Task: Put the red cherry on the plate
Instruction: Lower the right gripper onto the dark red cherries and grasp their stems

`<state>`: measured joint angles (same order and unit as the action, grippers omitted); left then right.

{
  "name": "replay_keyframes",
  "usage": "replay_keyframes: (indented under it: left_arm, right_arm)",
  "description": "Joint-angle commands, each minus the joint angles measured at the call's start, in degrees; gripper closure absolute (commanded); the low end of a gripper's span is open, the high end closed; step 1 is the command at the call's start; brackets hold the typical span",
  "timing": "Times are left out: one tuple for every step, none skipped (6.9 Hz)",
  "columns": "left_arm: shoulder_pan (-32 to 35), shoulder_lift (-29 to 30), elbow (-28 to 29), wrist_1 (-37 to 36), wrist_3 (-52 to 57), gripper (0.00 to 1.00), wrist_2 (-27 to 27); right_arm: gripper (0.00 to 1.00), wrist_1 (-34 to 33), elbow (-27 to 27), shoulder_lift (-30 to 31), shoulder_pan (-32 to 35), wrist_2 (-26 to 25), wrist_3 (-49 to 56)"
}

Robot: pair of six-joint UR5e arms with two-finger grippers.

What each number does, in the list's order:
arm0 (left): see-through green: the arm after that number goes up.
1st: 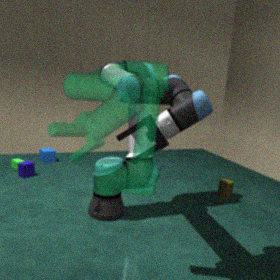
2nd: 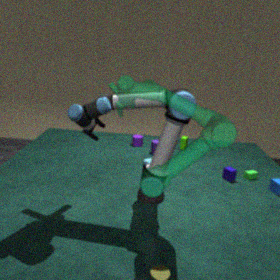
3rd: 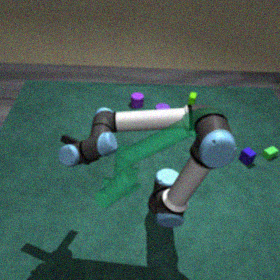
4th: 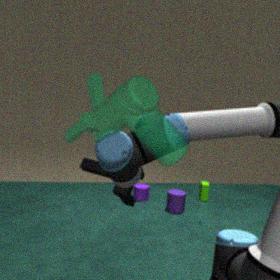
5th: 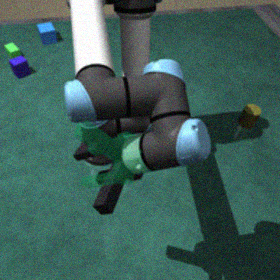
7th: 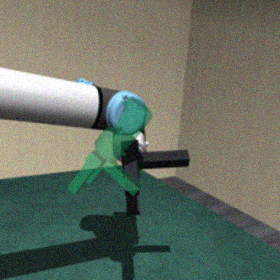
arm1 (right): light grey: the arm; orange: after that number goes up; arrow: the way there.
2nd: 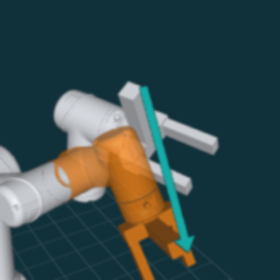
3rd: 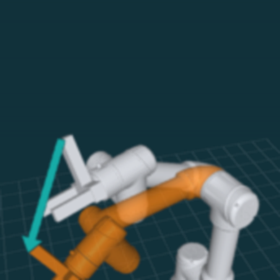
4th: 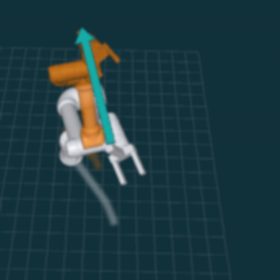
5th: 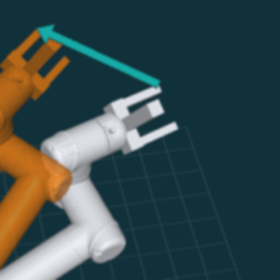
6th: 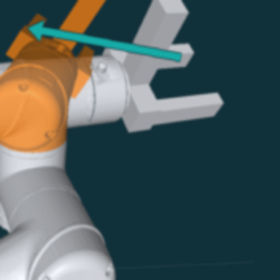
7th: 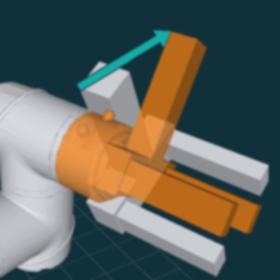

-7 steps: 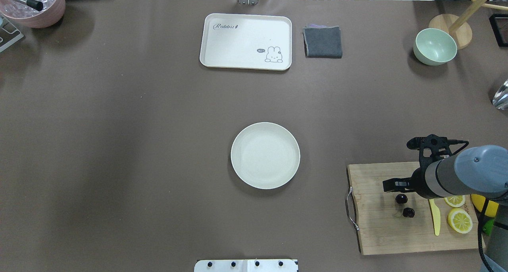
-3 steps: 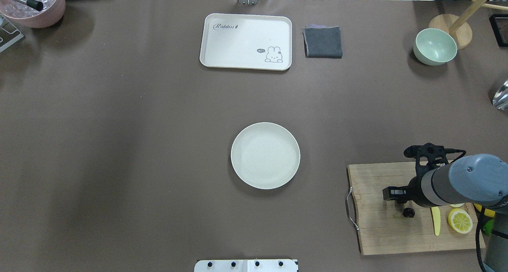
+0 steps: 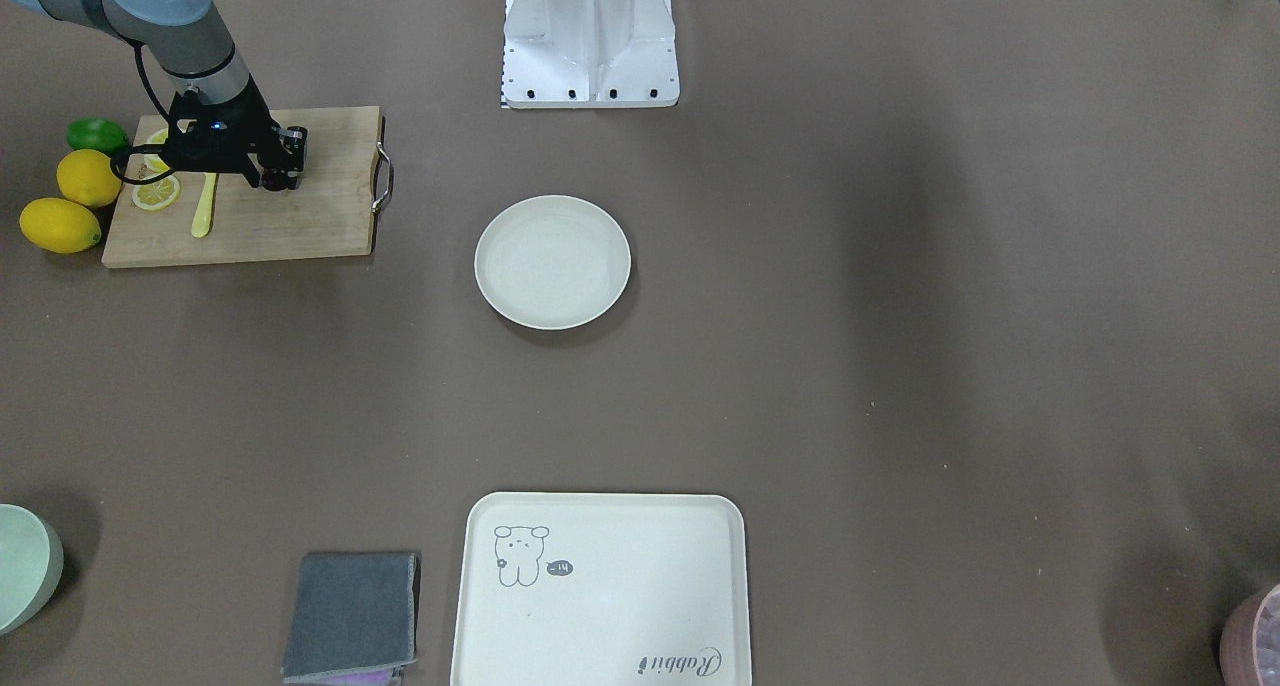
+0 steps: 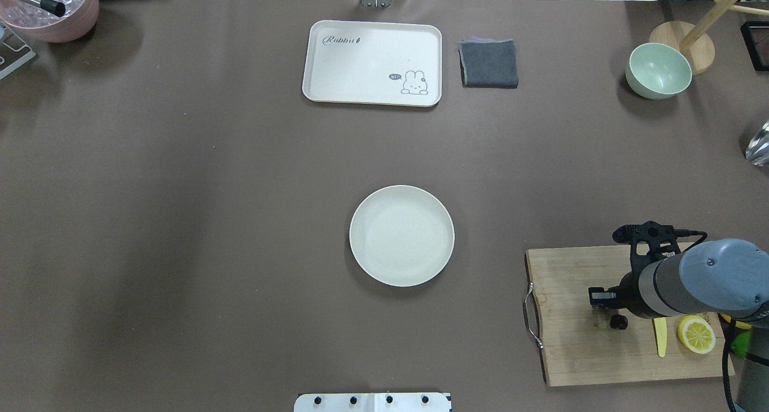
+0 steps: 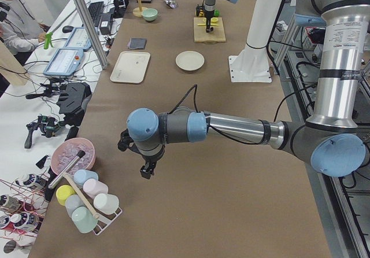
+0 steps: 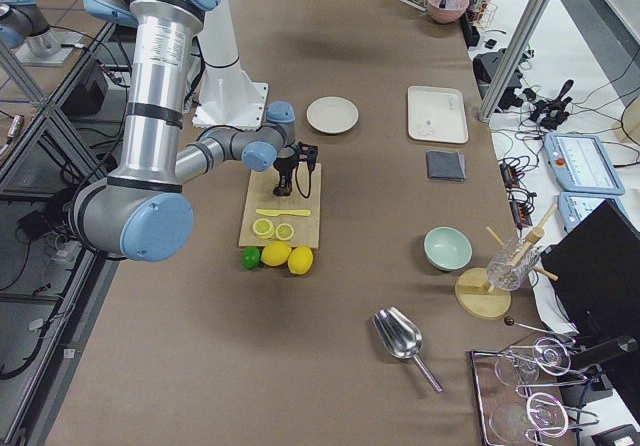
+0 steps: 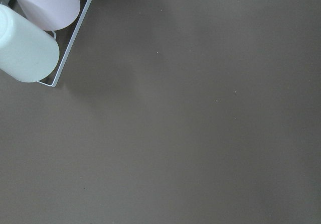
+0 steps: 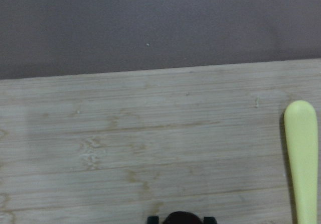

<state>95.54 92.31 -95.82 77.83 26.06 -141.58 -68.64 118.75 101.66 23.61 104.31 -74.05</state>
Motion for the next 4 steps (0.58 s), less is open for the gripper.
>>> replay_keyframes:
  left_arm:
    - [0.0, -0.73, 0.02, 1.09, 0.04, 0.02, -0.02]
    - [0.0, -1.34, 0.19, 2.93, 0.04, 0.02, -0.02]
    - [0.0, -2.13, 0.11, 3.38, -0.05, 0.02, -0.02]
    - [0.0, -2.14, 0.02, 3.39, -0.05, 0.02, -0.02]
  right_arm:
    - [0.81, 0.0, 0.08, 0.12, 0.03, 0.02, 0.13]
    - [0.82, 0.0, 0.34, 0.03, 0.03, 0.1, 0.13]
    - [0.82, 0.0, 1.3, 0.03, 0.21, 0.45, 0.13]
    - [0.82, -0.09, 2.27, 0.03, 0.64, 0.63, 0.13]
